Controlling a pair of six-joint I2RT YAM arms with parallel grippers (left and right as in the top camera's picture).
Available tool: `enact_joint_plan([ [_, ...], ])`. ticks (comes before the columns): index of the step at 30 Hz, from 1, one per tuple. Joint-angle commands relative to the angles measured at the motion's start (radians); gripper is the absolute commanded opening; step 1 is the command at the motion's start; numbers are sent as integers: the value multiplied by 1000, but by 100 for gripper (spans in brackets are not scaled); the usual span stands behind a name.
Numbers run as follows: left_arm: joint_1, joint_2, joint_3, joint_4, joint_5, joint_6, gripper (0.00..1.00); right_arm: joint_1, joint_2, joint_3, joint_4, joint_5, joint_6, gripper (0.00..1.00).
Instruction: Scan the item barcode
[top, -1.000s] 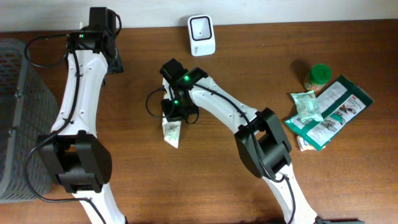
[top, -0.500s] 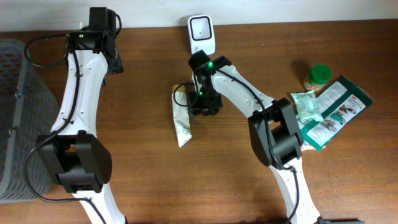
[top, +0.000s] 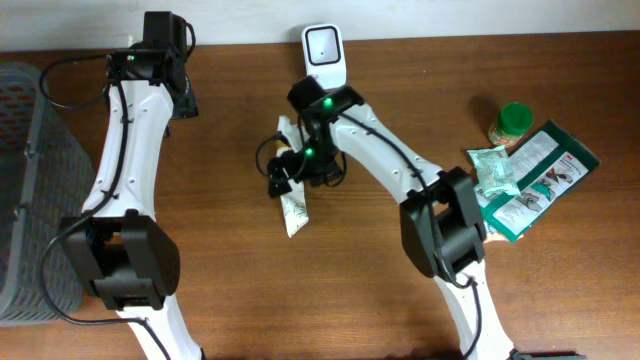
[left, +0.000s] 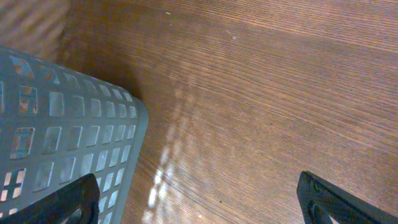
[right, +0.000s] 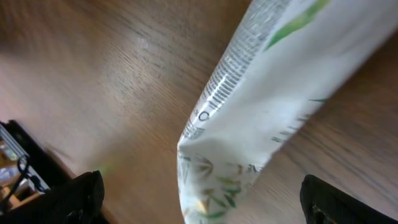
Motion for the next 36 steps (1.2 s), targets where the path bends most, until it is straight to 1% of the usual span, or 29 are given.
enact_joint_plan([
  [1,1,-8,3,0,-10,1,99,5,66,9,-3,127,49,98],
  [4,1,-8,3,0,-10,1,99,4,82,5,1,134,49,99],
  [5,1,-8,3,0,-10,1,99,4,84,5,2,134,49,94],
  [6,1,-8,3,0,-10,1,99,4,88,5,3,127,49,80],
  [7,1,-8,3,0,-10,1,99,4,88,5,3,122,49,62],
  [8,1,-8,3,0,-10,1,99,5,88,5,3,94,49,50],
  [9,1,-8,3,-1,-10,1,99,5,88,5,4,60,49,44],
  [11,1,-8,3,0,-10,1,99,5,88,5,9,51,49,42],
  [12,1,-8,3,0,-10,1,99,5,88,5,10,51,49,38],
  [13,1,-8,3,0,-10,1,99,5,88,5,9,51,49,27],
  [14,1,-8,3,-1,-10,1,99,5,88,5,9,51,49,20],
  [17,1,-8,3,0,-10,1,99,0,87,5,3,42,49,9],
  [21,1,-8,3,0,-10,1,99,-39,87,5,-13,-81,25,9],
  [24,1,-8,3,0,-10,1,99,-80,87,5,-56,-92,25,8],
  [25,1,-8,3,0,-10,1,99,-93,86,5,-69,-101,14,4],
  [26,1,-8,3,0,-10,1,99,-108,85,5,-77,-153,-48,4],
  [27,1,-8,3,0,-10,1,99,-125,72,5,-81,-258,-175,4],
  [28,1,-8,3,0,-10,1,99,-137,51,5,-84,-307,-240,4],
  [30,1,-8,3,0,-10,1,99,-158,-36,6,-92,-321,-316,4],
  [33,1,-8,3,-1,-10,1,99,-188,-212,6,-144,-375,-412,4],
  [34,1,-8,3,-1,-10,1,99,-194,-243,6,-151,-387,-412,4],
  [36,1,-8,3,0,-10,1,99,-217,-366,6,-182,-418,-412,4],
])
